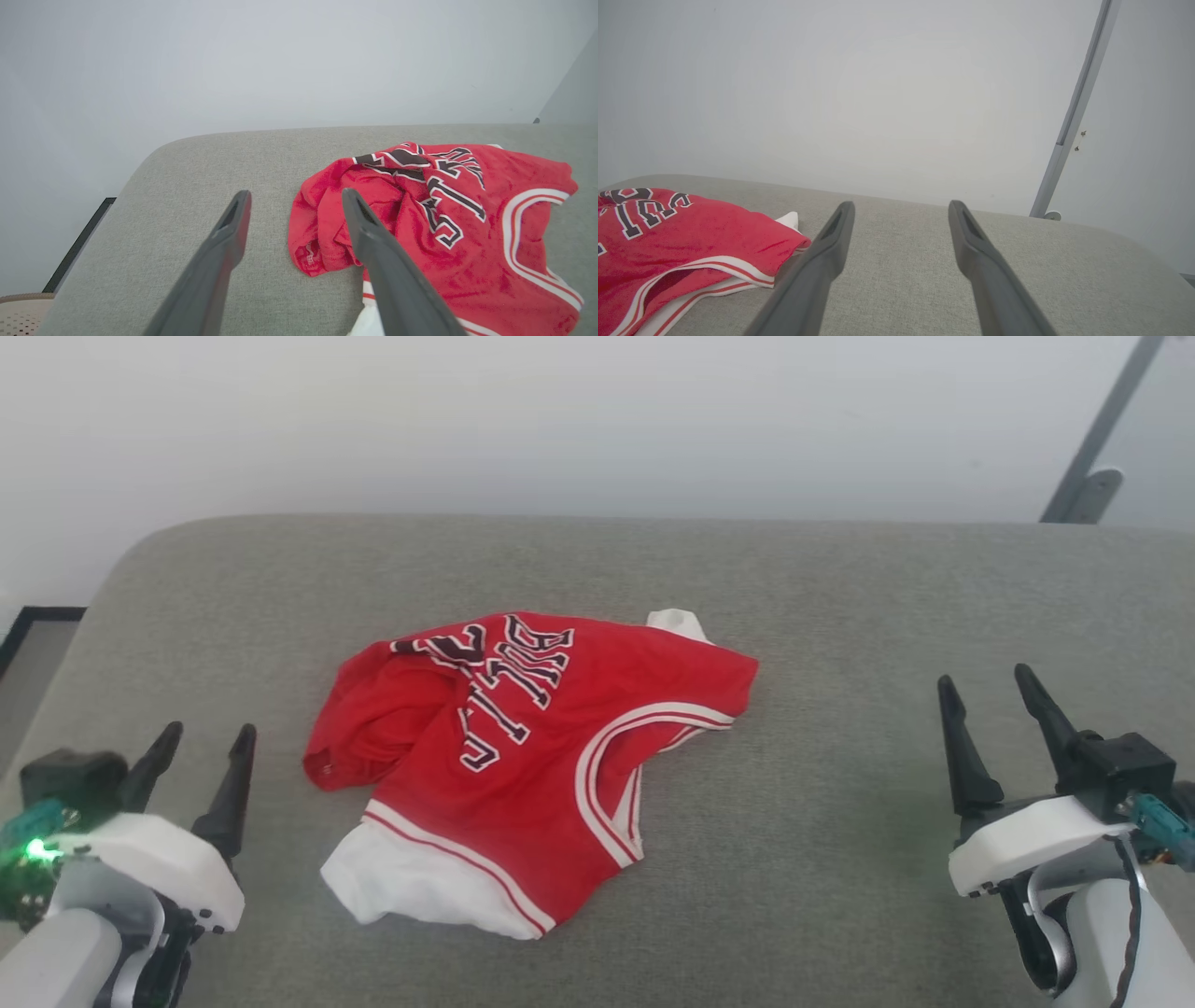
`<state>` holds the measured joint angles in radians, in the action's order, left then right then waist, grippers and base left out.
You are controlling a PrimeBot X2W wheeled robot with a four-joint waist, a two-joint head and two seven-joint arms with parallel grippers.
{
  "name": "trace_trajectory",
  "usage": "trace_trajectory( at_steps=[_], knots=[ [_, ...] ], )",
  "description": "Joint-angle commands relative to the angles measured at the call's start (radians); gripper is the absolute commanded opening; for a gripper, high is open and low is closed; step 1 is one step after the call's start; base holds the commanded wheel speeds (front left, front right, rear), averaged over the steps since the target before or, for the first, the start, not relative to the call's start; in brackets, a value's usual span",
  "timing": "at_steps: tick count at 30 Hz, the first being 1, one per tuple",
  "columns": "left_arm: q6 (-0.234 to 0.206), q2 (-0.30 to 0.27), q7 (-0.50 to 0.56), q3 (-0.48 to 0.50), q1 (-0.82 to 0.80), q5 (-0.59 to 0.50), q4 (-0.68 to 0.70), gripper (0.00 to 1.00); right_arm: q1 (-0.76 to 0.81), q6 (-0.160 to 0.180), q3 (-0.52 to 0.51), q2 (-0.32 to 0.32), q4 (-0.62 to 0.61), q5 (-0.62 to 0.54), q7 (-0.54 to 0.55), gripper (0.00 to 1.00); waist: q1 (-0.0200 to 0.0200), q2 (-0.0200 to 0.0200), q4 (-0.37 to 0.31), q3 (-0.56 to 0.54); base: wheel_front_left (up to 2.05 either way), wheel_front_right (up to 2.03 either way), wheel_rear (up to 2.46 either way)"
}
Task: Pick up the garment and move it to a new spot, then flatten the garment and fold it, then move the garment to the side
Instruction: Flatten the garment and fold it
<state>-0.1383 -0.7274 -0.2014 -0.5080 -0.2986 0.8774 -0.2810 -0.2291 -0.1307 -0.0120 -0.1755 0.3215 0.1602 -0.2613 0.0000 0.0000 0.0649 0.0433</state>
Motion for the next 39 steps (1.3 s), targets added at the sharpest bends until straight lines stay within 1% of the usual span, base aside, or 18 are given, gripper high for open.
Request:
trace_trajectory(
  at_steps=[1,5,8,11,12,15,19,27,32,36,39],
  knots=[
    [-0.007,0.009,-0.025,0.016,0.021,0.000,-0.002,1.00,-0.009,0.000,0.009,-0.009,0.005,0.007,-0.006,1.00,0.0000,0.0000,0.019,0.003,0.00,0.00,0.00],
    [-0.017,0.038,-0.058,0.061,0.055,-0.018,0.003,1.00,-0.039,0.000,0.040,-0.026,0.029,0.025,-0.004,1.00,0.0000,0.0000,0.061,0.020,0.00,0.00,0.00],
    [-0.016,0.073,-0.064,0.109,0.077,-0.038,0.016,1.00,-0.078,0.000,0.069,-0.049,0.056,0.038,0.017,1.00,0.0000,0.0000,0.097,0.036,0.00,0.00,0.00],
    [-0.005,0.127,-0.065,0.175,0.100,-0.084,0.048,1.00,-0.124,0.000,0.103,-0.079,0.084,0.054,0.044,1.00,0.0000,0.0000,0.138,0.056,0.00,0.00,0.00],
    [-0.005,0.127,-0.065,0.175,0.100,-0.084,0.048,1.00,-0.124,0.000,0.103,-0.079,0.084,0.054,0.044,1.00,0.0000,0.0000,0.138,0.056,0.00,0.00,0.00],
    [0.018,0.192,-0.064,0.250,0.130,-0.135,0.070,1.00,-0.175,0.000,0.139,-0.112,0.115,0.081,0.087,1.00,0.0000,0.0000,0.182,0.083,0.00,0.00,0.00],
    [0.065,0.282,-0.064,0.320,0.141,-0.200,0.075,1.00,-0.255,0.000,0.194,-0.159,0.155,0.129,0.163,1.00,0.0000,0.0000,0.239,0.124,0.00,0.00,0.00],
    [0.177,0.450,-0.064,0.402,0.098,-0.304,0.031,1.00,-0.417,0.000,0.313,-0.250,0.261,0.217,0.349,1.00,0.0000,0.0000,0.343,0.210,0.00,0.00,0.00],
    [0.226,0.527,-0.064,0.435,0.069,-0.355,-0.010,1.00,-0.502,0.000,0.393,-0.290,0.333,0.271,0.472,1.00,0.0000,0.0000,0.388,0.250,0.00,0.00,0.00],
    [0.249,0.567,-0.064,0.452,0.050,-0.384,-0.039,1.00,-0.556,0.000,0.453,-0.308,0.391,0.304,0.571,1.00,0.0000,0.0000,0.409,0.268,0.00,0.00,0.00],
    [0.259,0.584,-0.064,0.466,0.044,-0.400,-0.055,1.00,-0.585,0.000,0.496,-0.318,0.435,0.319,0.652,1.00,0.0000,0.0000,0.417,0.272,0.00,0.00,0.00]
  ],
)
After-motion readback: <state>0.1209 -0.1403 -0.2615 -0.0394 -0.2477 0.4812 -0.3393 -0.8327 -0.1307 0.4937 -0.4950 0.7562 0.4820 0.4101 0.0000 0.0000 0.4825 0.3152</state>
